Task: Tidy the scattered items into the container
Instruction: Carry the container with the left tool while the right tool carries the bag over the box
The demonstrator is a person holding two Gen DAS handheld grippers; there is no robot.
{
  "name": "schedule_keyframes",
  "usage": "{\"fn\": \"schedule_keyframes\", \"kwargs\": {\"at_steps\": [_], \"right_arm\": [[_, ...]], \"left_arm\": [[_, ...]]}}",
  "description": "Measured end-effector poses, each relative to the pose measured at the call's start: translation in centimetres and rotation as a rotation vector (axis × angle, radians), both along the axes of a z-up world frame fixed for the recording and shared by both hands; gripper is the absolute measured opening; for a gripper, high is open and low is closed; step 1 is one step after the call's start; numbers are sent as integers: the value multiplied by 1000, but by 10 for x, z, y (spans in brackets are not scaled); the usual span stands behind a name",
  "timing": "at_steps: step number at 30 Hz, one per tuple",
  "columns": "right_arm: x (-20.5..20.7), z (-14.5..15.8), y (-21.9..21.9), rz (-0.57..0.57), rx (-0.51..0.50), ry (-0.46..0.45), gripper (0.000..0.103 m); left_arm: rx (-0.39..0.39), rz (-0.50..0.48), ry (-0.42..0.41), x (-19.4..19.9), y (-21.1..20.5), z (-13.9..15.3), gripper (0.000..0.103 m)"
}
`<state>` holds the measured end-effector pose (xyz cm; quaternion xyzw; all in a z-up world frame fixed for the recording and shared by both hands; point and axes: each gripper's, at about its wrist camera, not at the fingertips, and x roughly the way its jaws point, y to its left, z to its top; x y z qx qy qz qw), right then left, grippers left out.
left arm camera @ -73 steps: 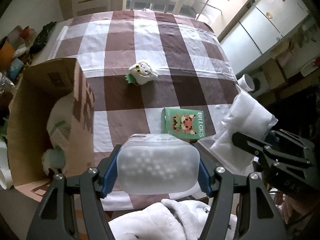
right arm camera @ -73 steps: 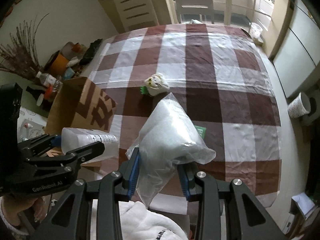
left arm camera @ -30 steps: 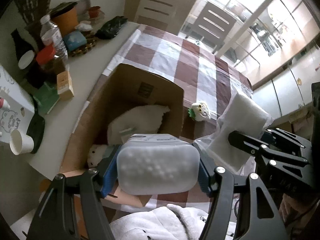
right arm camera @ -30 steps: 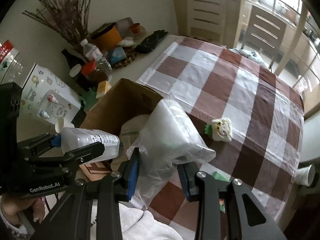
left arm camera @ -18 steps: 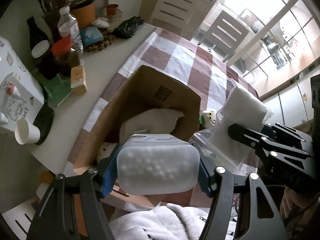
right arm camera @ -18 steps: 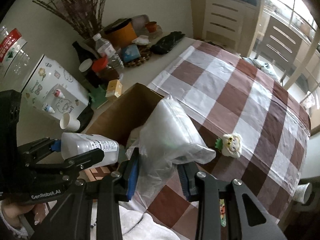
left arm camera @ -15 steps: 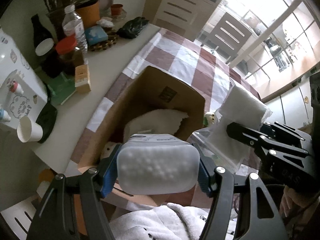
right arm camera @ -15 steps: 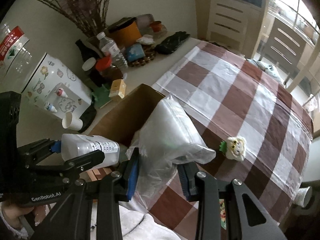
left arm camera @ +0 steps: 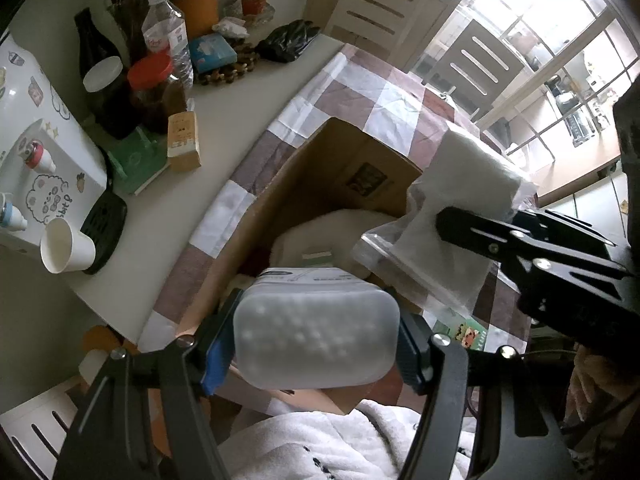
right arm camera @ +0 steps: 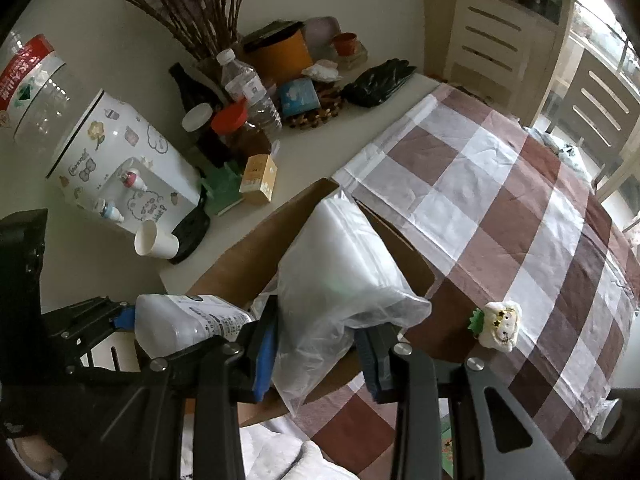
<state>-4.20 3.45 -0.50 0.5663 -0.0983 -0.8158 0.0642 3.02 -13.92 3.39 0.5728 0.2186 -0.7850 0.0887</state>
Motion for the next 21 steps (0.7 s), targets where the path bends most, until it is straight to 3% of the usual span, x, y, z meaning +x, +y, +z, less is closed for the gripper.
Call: {"fn": "schedule_keyframes", "kwargs": {"at_steps": [21], "right_arm": [[-13,-18,-13,43,7,-58,36]], "left_arm": [[6,-46,-49,-7,7,-19,68]]}}
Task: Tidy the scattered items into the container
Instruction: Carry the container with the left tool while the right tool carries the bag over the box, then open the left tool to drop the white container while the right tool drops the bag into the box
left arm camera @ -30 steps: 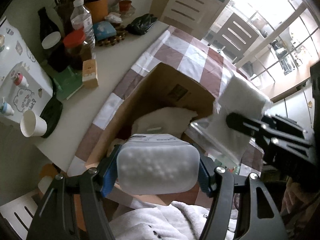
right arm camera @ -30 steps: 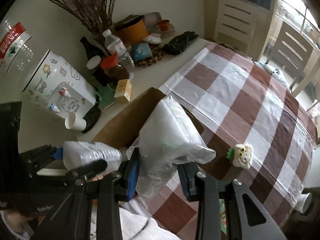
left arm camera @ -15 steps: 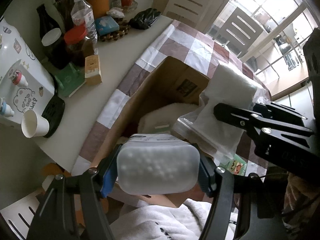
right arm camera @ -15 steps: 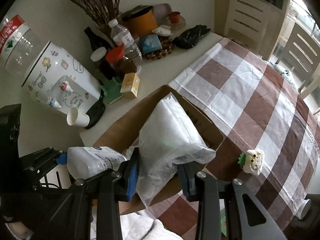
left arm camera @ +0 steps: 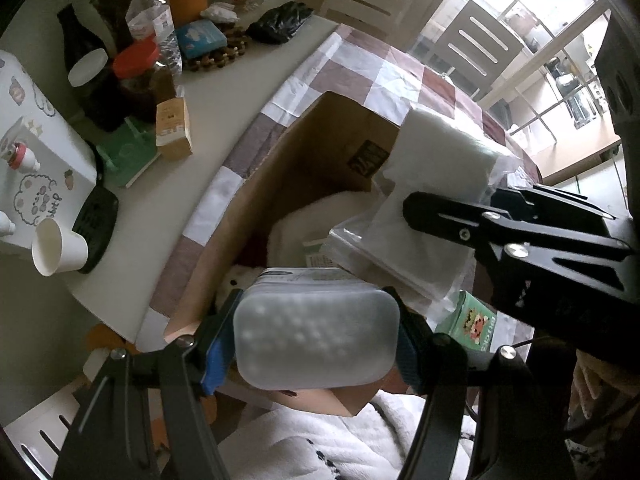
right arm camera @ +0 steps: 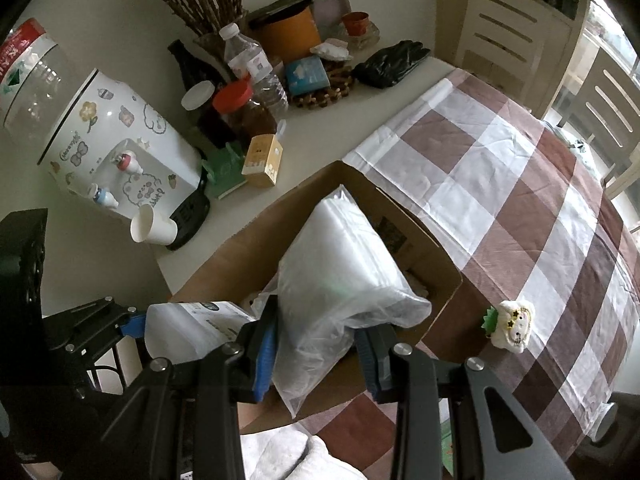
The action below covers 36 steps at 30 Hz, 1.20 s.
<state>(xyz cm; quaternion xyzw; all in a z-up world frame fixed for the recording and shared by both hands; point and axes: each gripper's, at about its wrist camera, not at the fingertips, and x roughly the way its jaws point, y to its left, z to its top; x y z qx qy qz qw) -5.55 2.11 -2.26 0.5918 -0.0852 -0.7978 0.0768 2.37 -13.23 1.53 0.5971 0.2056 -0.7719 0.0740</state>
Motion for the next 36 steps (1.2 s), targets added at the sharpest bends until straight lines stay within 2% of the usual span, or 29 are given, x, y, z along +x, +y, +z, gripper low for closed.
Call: {"fn": "schedule_keyframes", "kwargs": {"at_steps": [24,25,27,29,33,36], "right_arm": [[-10,-2,-9,45,14,-7,36],[-11,-2,-9,44,11,-9,38],[-12,-1,-8,38,5,-10,49],[-11,2,-7,34,18,-1,56],[-9,8,-1,12,51,16,62],[-7,9,6,-13,50,15,62]], "left_arm": [[7,7,-31,-6,-6,-8,68],[6,10,-38,-6,-6,-9,68],[7,17,-53,-6,-7,-11,68],[10,23,-62,-5,-8,-13,69],[-8,32,-70,-5,-8,-12,73],[-17,29,-51,-6,-7,-5,75]]}}
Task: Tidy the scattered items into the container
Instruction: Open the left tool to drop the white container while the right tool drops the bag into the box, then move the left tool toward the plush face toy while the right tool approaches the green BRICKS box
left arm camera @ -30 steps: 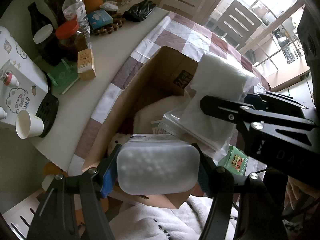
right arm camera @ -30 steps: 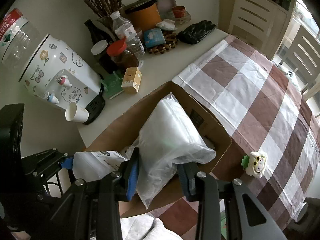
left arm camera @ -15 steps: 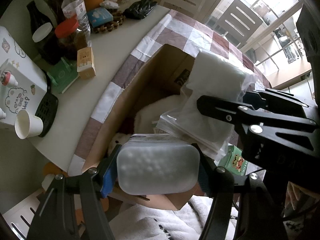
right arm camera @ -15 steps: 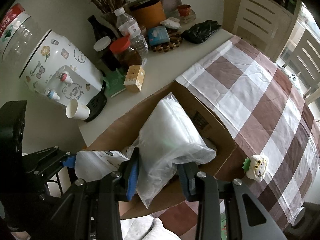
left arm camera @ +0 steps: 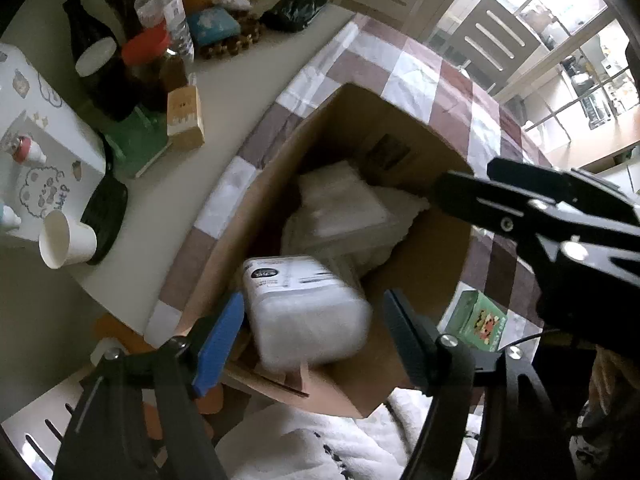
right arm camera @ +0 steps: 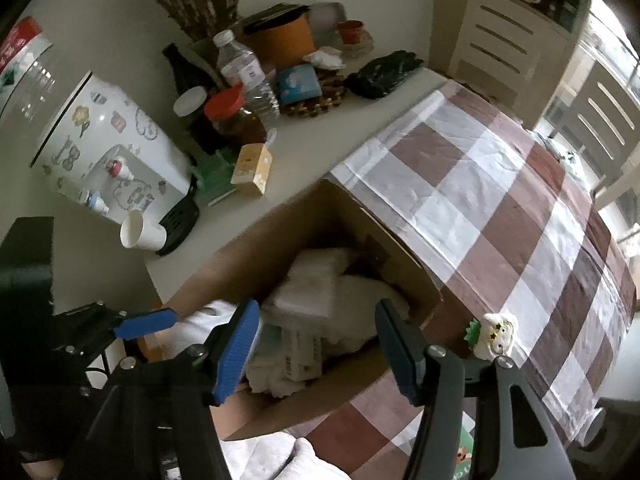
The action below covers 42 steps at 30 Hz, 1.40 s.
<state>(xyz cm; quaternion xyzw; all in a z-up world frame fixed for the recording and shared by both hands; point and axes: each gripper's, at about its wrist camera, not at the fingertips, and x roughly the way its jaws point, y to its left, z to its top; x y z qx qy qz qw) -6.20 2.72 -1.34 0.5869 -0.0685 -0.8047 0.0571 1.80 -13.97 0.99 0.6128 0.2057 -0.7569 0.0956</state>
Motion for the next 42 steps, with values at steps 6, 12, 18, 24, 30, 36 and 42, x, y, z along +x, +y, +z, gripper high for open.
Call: {"fn": "schedule_keyframes", "kwargs": {"at_steps": [6,12,18,24,30,36,42], "right_arm": [[10,1,13,-47,-3,-1,62],[25,5,23,-86,-6,8,62],[44,8,36,-143,-11,16,62],[75,9,61,-249,-19,20,62],[127,1,106,-433,-20,5,62],[192,-17,149,-615,-13,-28,64],[241,-49,173,-738,-65,-49,67]], "left_arm": [[-28,-25,24,-3,7,12,79],[-34,-62,30,-6,19,15,79],[-40,-109,40,-7,36,20,79],[-40,-176,39,-8,58,23,79],[13,-236,32,-20,89,20,79],[45,-346,67,-46,145,26,79],[117,-403,95,-85,209,25,79]]}}
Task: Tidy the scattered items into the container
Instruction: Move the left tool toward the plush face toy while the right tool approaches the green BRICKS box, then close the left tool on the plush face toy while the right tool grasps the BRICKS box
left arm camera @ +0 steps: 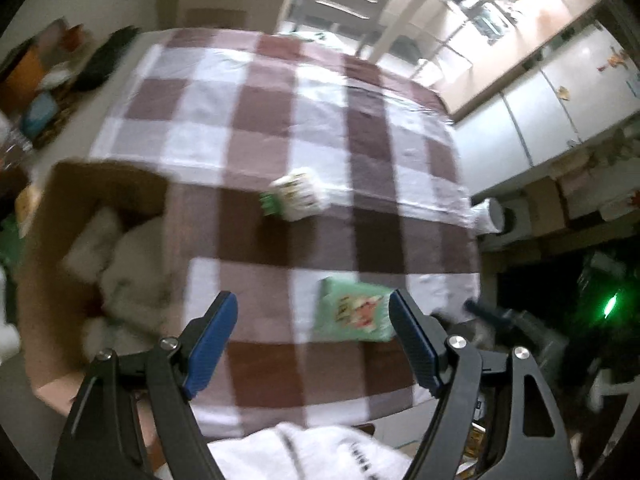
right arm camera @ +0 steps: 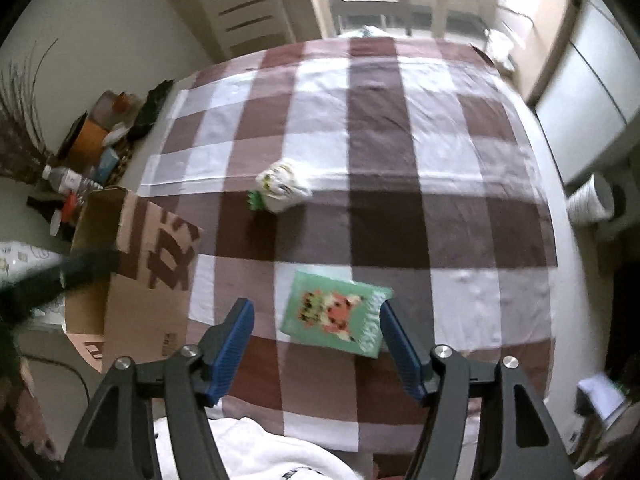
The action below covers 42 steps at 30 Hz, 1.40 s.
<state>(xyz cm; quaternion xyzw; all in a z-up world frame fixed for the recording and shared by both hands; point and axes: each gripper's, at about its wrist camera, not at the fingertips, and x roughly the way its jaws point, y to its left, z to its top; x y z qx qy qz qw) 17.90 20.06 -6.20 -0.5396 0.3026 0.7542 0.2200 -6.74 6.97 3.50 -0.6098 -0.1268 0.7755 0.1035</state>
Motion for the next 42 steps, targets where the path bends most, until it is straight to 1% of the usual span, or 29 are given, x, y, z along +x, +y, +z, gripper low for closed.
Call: {"fn": "schedule_keyframes", "kwargs": {"at_steps": [2,4,8,11,13,15,17,20,23,25,29,33,35,38,42], "right_arm": [[10,-11,1,10,-5,1,67],[15,-22,-2,64,12,-9,67],[14,-46,-14,259,55,-16,67],[6,-61,-28,445,144,-38,67],[1,-70,-39,571,206,-55,70],[-6,-82,-48,699,248,-73,72],[-13,-95,-53,795,264,-98,73],[-22,-114,-58,913,288,-160,73],[-28,-128,-59,995,302,-188,73],[-30,-133,-57,1021,287,-193,73],[-35,-139,-54,1062,292,-175,83],[-40,-142,-45,1054,288,-156,90],[-44,-143,-39,1044,268,-144,93],[-51,-146,-33,1024,243,-136,94],[-62,-155,-23,997,219,-175,94]], "left_arm": [[-11,-24,18,-12,21,-3,79],[-28,-34,25,-24,34,-11,79],[-89,-14,10,-52,49,-44,79],[-113,13,-32,-74,48,-78,79],[-120,31,-56,-84,45,-98,79],[-117,55,-91,-96,42,-119,79],[-113,76,-124,-105,38,-138,79],[-120,90,-157,-117,36,-160,79],[-135,94,-175,-126,36,-175,79],[-145,96,-186,-131,37,-184,79],[-178,101,-205,-139,40,-198,79],[-166,110,-223,-143,39,-210,79],[-168,105,-220,-144,41,-213,79],[-182,86,-215,-148,46,-217,80],[-198,73,-217,-151,49,-224,80]]}}
